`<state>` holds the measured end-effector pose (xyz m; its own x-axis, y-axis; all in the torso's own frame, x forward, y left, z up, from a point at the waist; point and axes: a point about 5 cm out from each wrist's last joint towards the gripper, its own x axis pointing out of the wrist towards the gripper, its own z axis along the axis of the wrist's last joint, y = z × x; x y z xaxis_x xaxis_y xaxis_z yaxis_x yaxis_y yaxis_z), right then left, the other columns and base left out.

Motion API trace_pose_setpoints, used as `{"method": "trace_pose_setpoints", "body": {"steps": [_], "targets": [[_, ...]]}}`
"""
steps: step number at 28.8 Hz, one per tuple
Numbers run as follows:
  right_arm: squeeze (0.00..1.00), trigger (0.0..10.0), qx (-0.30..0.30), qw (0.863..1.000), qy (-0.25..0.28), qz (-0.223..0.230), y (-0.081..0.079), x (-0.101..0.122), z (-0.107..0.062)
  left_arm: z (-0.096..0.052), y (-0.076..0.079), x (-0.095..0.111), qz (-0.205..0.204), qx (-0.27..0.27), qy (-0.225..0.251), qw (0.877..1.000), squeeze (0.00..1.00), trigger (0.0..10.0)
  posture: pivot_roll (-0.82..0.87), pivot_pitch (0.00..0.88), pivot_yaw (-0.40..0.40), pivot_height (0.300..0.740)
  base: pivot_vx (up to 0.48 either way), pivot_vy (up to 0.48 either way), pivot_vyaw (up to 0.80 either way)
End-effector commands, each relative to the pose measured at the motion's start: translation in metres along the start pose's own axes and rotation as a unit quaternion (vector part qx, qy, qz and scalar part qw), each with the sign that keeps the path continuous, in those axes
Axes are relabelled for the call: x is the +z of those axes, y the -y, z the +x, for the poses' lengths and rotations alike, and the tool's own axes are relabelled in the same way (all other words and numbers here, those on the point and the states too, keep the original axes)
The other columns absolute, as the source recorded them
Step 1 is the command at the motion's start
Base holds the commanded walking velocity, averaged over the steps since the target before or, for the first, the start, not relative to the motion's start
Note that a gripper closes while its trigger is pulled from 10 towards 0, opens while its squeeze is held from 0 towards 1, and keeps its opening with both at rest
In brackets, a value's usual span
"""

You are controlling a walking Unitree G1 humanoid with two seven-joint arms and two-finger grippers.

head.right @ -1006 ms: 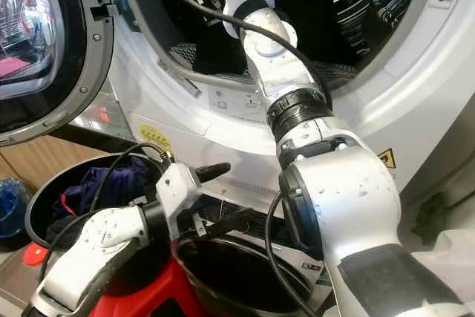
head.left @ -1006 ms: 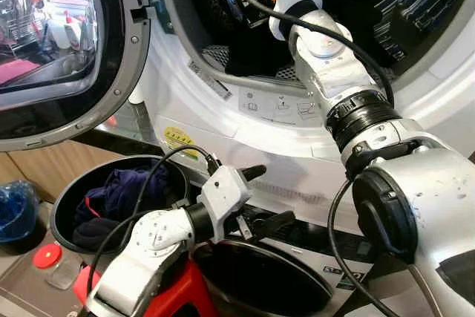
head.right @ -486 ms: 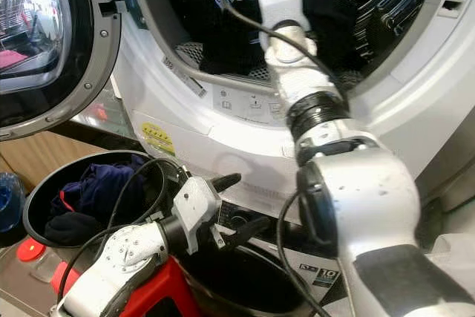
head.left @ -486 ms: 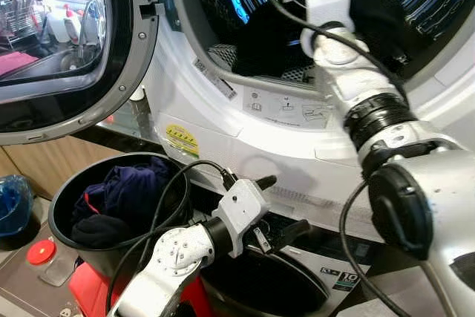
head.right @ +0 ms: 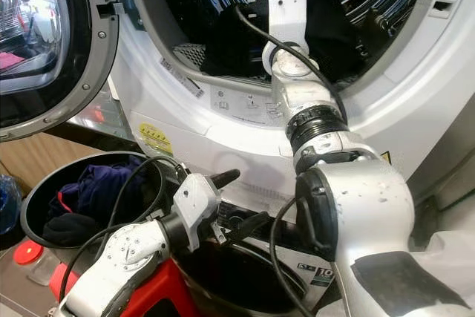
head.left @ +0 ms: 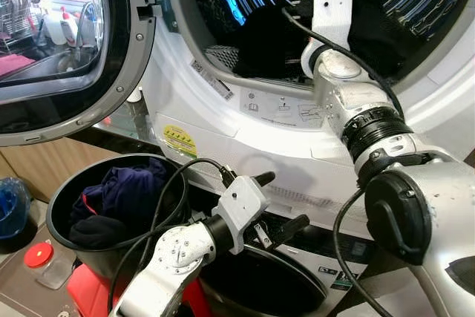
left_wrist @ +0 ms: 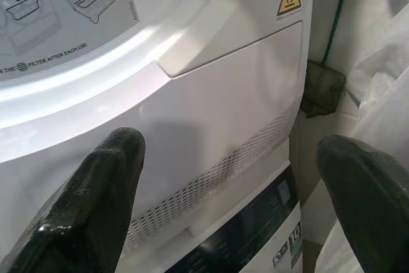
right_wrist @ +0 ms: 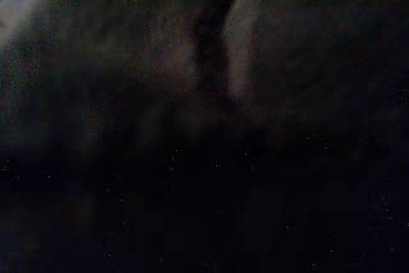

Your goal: Clothes washing

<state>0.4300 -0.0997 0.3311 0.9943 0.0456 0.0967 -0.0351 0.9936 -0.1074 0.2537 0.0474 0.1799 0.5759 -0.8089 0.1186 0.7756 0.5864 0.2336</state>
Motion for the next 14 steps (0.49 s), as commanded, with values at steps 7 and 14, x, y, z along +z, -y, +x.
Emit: {"method": "trace_pose_setpoints", "body": {"steps": [7, 14], "targets": [[0.00, 10.0, -0.066, 0.997, -0.018, 0.022, 0.027, -0.007, 0.000, 0.001, -0.003, 0.002, 0.005, 0.011, -0.003, 1.000, 0.00, 10.0, 0.15, 0.003, -0.006, 0.740, 0.000, 0.000, 0.00], [0.00, 10.0, -0.092, 0.994, -0.025, 0.046, 0.034, -0.011, -0.001, 0.001, -0.006, 0.001, 0.010, 0.020, -0.005, 1.000, 0.00, 10.0, 0.15, 0.000, -0.003, 0.740, 0.000, 0.000, 0.00]]}}
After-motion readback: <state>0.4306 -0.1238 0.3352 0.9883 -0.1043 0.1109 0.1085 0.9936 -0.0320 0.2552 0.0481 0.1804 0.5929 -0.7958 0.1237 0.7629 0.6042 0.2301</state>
